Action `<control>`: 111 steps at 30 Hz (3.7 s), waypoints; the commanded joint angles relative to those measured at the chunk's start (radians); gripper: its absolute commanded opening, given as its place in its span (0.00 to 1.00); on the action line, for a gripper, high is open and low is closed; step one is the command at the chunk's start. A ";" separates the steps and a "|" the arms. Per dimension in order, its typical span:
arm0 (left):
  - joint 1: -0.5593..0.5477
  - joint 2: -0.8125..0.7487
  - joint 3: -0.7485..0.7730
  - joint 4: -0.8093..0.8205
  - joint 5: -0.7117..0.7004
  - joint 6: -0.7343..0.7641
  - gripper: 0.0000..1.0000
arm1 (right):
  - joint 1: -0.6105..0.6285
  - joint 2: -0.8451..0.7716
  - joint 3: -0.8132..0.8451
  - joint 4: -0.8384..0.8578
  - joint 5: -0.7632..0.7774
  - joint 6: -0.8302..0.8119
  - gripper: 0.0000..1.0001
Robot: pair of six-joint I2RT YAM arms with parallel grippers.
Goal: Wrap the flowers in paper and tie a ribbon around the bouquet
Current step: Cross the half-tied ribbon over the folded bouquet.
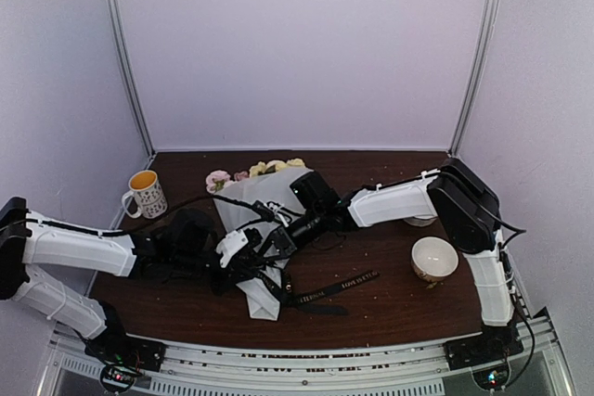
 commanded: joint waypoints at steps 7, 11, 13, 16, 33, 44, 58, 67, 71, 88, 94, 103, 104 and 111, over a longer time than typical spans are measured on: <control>0.010 0.034 0.040 0.067 -0.123 -0.013 0.00 | 0.007 -0.013 0.001 0.098 -0.058 -0.002 0.16; 0.011 -0.001 0.045 0.075 -0.073 -0.010 0.00 | 0.007 -0.008 -0.002 0.106 -0.046 0.003 0.16; 0.011 -0.027 0.034 0.081 -0.070 -0.001 0.02 | 0.007 0.002 0.006 0.110 -0.043 0.011 0.16; 0.014 -0.044 0.024 0.077 -0.095 0.005 0.07 | 0.005 0.016 0.023 0.110 -0.041 0.022 0.16; 0.052 0.029 0.031 0.118 -0.106 -0.018 0.00 | 0.003 0.018 0.027 0.085 -0.025 -0.036 0.18; 0.060 0.028 0.015 0.156 -0.094 -0.018 0.00 | 0.002 0.020 0.055 -0.015 0.042 -0.168 0.24; 0.063 0.037 0.015 0.179 -0.064 -0.012 0.00 | 0.002 -0.012 0.058 -0.057 0.179 -0.189 0.29; 0.063 0.043 0.014 0.198 -0.058 -0.009 0.00 | 0.005 -0.010 0.058 -0.050 0.180 -0.187 0.33; 0.064 0.050 0.020 0.204 -0.046 -0.003 0.00 | 0.009 -0.012 0.058 -0.050 0.181 -0.192 0.35; 0.079 0.039 0.030 0.136 -0.086 -0.006 0.07 | 0.002 -0.077 0.000 -0.031 0.158 -0.194 0.00; 0.081 -0.037 0.035 0.080 -0.093 0.018 0.34 | 0.001 -0.100 -0.022 -0.045 0.188 -0.193 0.00; 0.096 -0.092 0.060 -0.009 -0.138 0.082 0.42 | 0.003 -0.101 -0.017 -0.064 0.208 -0.193 0.00; 0.100 -0.092 0.065 -0.019 -0.141 0.091 0.42 | 0.002 -0.101 -0.017 -0.066 0.207 -0.195 0.00; 0.140 -0.103 0.063 -0.042 0.015 0.109 0.36 | 0.000 -0.095 -0.014 -0.067 0.181 -0.195 0.00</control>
